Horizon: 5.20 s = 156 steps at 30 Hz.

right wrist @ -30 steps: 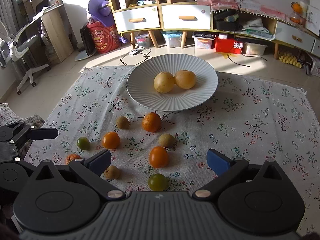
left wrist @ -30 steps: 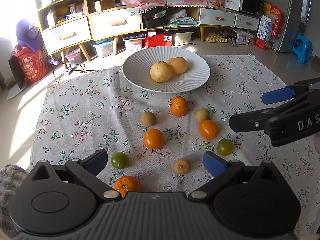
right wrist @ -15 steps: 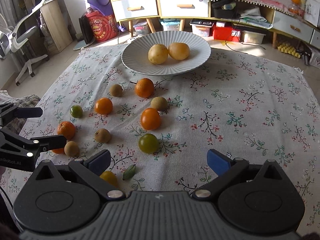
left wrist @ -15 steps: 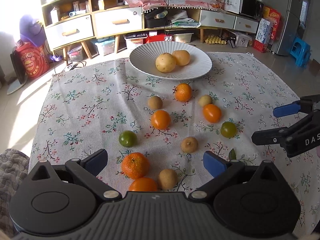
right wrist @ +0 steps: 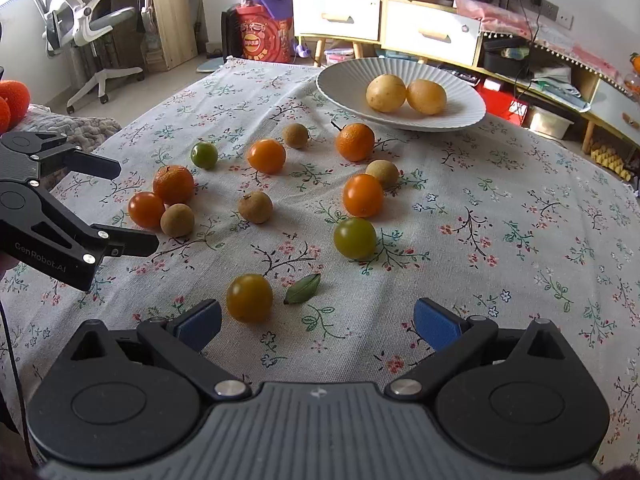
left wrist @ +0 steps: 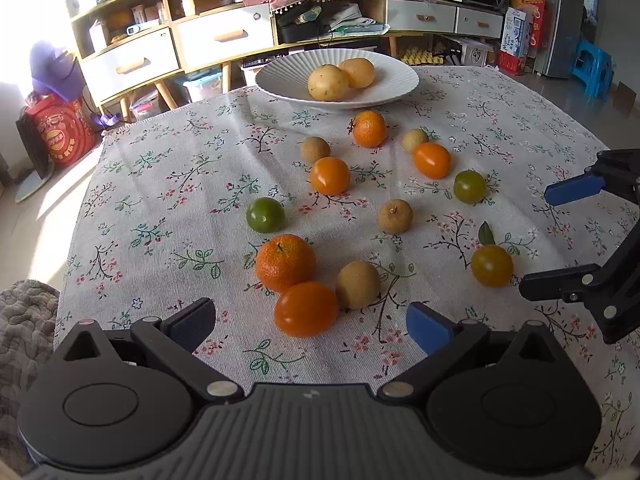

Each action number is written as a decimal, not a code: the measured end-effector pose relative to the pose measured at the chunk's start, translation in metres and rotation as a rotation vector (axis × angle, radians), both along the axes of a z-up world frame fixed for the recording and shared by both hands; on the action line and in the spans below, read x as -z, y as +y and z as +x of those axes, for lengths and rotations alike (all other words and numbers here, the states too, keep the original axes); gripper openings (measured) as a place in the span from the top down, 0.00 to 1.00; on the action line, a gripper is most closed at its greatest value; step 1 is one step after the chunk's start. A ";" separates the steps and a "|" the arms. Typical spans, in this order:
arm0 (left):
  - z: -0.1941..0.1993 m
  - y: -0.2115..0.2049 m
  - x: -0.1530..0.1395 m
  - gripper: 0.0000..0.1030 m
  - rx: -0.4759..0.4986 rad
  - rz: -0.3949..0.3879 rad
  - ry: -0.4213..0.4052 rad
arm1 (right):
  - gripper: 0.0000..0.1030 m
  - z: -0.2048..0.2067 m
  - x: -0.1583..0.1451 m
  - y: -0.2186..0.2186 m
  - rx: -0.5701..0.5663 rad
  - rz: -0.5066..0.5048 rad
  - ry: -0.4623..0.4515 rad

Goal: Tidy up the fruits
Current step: 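Withdraw both tools from the plate toward the remaining fruits, then grasp the yellow tomato with the right tool while the left tool grasps an orange tomato, then carry both tomatoes up and over the white plate, then lower both tomatoes into the plate and open both tools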

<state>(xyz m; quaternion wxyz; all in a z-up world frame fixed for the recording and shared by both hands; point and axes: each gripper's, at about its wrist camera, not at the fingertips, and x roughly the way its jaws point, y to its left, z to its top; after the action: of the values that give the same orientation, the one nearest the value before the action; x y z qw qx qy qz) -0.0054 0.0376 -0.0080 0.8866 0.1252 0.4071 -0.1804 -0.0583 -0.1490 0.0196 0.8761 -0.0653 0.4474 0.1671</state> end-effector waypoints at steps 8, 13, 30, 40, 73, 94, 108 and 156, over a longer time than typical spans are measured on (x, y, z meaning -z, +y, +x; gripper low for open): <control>-0.002 0.012 0.020 0.05 -0.048 -0.058 0.012 | 0.00 -0.013 0.021 0.021 -0.065 -0.053 -0.039; -0.006 0.014 0.024 0.04 -0.037 -0.073 -0.031 | 0.00 -0.017 0.025 0.015 -0.050 -0.020 -0.074; -0.004 0.018 0.013 0.49 0.001 -0.092 -0.047 | 0.41 -0.013 0.020 0.022 -0.057 -0.006 -0.121; -0.004 0.014 0.012 0.70 0.019 -0.084 -0.053 | 0.61 -0.013 0.018 0.026 -0.085 0.012 -0.113; 0.006 -0.003 -0.019 0.71 -0.005 -0.149 0.020 | 0.76 0.020 -0.014 0.019 0.038 0.108 -0.037; 0.050 -0.045 -0.041 0.71 -0.039 -0.205 0.005 | 0.76 0.063 -0.027 -0.013 0.144 0.163 -0.018; 0.089 -0.077 -0.050 0.71 -0.019 -0.201 -0.064 | 0.76 0.107 -0.028 -0.033 0.171 0.221 -0.041; 0.171 -0.110 -0.005 0.64 -0.070 -0.216 -0.058 | 0.73 0.185 0.006 -0.068 0.157 0.252 -0.053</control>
<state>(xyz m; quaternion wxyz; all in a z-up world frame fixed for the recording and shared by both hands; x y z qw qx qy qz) 0.1656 -0.0728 -0.0027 0.9120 0.0197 0.3638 -0.1888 0.1268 -0.2175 0.0132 0.8992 0.0762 0.4036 0.1510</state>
